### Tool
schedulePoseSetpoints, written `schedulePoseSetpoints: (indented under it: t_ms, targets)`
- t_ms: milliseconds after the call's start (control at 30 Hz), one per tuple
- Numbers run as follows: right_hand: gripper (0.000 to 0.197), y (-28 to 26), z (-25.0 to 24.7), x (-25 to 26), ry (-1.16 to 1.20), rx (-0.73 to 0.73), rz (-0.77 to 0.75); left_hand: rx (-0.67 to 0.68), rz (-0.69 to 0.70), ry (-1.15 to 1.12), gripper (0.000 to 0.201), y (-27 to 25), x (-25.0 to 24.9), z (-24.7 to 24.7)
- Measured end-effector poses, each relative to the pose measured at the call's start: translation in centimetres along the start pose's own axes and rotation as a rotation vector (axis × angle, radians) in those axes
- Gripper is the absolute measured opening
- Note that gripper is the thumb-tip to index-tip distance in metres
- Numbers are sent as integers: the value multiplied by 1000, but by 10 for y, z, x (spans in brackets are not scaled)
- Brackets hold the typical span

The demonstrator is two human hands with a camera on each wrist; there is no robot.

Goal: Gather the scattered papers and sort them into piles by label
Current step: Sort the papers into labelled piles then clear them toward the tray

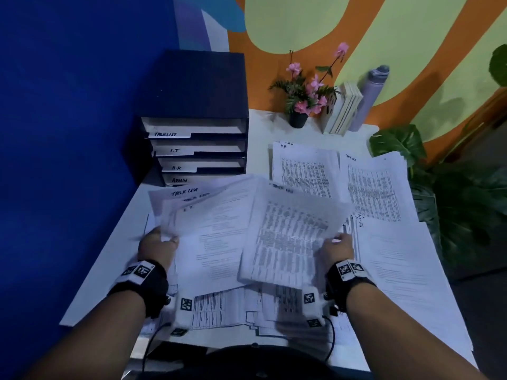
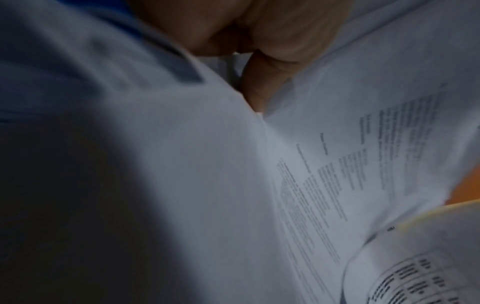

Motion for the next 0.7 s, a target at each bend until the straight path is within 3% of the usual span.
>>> schedulePoseSetpoints:
  t_ms: [100, 167, 267, 400, 600, 700]
  targets:
    - [13, 11, -37, -8, 28, -85, 41, 4, -7, -28, 28, -6, -3, 10]
    - [12, 25, -63, 4, -32, -111, -18, 12, -11, -51, 27, -12, -6, 22]
    - [29, 54, -97, 29, -170, -137, -128, 37, -9, -85, 25, -21, -13, 43]
    - [29, 90, -139, 59, -267, -187, -220, 98, -26, -144, 28, -29, -13, 73]
    - [44, 138, -146, 75, -593, -120, -290, 222, -117, -234, 33, -38, 2, 107]
    - [49, 157, -139, 74, -768, -90, -282, 215, -108, -201, 22, -47, -3, 114]
Point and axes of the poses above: each hand's wrist, its own y-axis towards the middle knuckle, its own z-axis out of the palm, x = y × z, the point moved 9 cm from there along y, towards the middle knuckle, and after that the axes turned 11 degrees about -y, right-handed, at the moved point
